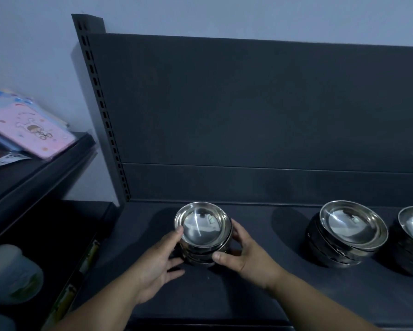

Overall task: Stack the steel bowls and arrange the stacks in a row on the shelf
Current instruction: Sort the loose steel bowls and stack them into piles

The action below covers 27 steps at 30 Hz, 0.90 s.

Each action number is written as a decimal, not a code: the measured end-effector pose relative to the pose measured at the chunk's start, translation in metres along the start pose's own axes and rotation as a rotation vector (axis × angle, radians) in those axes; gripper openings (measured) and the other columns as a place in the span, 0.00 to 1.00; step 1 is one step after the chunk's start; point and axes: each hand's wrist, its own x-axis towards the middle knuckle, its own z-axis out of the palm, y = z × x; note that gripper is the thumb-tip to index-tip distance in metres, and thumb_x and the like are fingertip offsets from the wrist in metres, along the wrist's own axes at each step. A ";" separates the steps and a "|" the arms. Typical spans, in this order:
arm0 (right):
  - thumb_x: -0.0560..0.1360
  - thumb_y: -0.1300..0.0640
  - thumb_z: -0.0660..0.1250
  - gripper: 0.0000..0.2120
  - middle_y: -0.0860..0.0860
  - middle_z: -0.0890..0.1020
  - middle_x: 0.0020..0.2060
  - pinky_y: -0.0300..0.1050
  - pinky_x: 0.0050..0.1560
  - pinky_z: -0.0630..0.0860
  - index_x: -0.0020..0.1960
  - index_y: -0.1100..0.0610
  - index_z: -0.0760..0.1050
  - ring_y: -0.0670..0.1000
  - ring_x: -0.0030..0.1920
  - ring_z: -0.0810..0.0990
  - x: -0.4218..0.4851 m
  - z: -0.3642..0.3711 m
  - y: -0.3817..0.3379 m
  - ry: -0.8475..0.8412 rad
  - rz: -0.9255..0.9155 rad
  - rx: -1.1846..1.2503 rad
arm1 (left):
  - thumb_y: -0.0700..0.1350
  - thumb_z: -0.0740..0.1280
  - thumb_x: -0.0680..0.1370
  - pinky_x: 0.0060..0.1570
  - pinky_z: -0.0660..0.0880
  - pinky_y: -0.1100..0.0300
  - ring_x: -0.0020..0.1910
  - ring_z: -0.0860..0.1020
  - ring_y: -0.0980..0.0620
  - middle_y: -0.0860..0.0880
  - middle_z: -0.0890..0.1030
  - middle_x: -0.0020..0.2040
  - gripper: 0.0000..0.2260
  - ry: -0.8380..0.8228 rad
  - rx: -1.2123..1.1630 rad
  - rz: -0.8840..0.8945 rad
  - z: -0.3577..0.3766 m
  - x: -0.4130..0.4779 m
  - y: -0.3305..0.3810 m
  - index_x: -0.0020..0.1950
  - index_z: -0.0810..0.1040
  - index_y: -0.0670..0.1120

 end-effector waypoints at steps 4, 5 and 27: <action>0.60 0.43 0.81 0.49 0.37 0.75 0.66 0.38 0.66 0.73 0.74 0.38 0.60 0.37 0.67 0.73 0.000 0.008 0.000 0.029 -0.018 0.028 | 0.67 0.78 0.56 0.67 0.70 0.50 0.65 0.73 0.55 0.58 0.75 0.66 0.38 -0.061 0.046 0.132 -0.008 0.004 -0.006 0.63 0.68 0.67; 0.60 0.45 0.81 0.48 0.38 0.75 0.66 0.35 0.63 0.74 0.74 0.39 0.60 0.36 0.66 0.73 0.000 0.010 0.000 0.046 -0.024 0.037 | 0.66 0.78 0.57 0.67 0.70 0.49 0.65 0.74 0.56 0.59 0.75 0.66 0.38 -0.065 0.060 0.163 -0.008 0.006 -0.007 0.64 0.68 0.68; 0.58 0.50 0.81 0.44 0.45 0.80 0.64 0.43 0.54 0.80 0.70 0.46 0.67 0.47 0.61 0.81 -0.118 -0.018 0.002 0.241 -0.079 0.357 | 0.58 0.75 0.61 0.63 0.74 0.56 0.59 0.78 0.64 0.67 0.79 0.58 0.36 -0.174 0.092 0.339 0.081 -0.051 -0.014 0.67 0.67 0.60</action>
